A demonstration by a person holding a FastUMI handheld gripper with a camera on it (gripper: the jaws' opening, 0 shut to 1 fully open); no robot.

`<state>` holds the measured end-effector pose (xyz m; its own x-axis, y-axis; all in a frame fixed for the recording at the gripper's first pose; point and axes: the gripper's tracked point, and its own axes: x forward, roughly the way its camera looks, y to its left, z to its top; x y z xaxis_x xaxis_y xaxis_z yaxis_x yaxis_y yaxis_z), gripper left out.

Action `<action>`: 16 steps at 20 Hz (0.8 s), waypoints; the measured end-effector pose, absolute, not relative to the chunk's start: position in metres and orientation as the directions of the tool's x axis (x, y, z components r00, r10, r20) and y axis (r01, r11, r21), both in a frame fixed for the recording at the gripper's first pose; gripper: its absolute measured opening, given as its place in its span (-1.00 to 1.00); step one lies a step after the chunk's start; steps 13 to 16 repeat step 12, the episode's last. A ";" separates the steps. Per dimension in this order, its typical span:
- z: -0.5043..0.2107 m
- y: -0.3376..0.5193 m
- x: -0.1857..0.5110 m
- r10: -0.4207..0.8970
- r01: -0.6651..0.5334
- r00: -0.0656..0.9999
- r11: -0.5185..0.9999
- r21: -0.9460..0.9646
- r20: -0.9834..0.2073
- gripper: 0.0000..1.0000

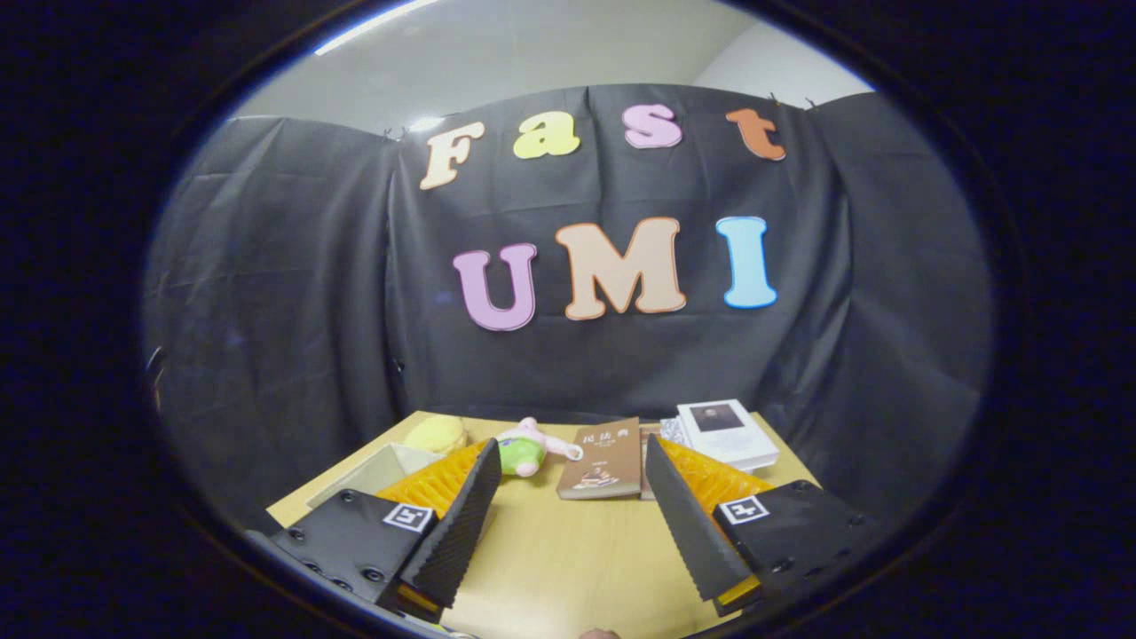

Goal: Open the storage box then place both shoes into the box .Put the left shoe in first, then the right shoe, with the right side of both shoes facing outward in a uniform manner.

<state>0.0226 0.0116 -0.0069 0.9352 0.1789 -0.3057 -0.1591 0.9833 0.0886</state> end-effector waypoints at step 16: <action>0.007 -0.031 0.018 0.101 -0.087 0.970 0.994 0.068 -0.221 1.00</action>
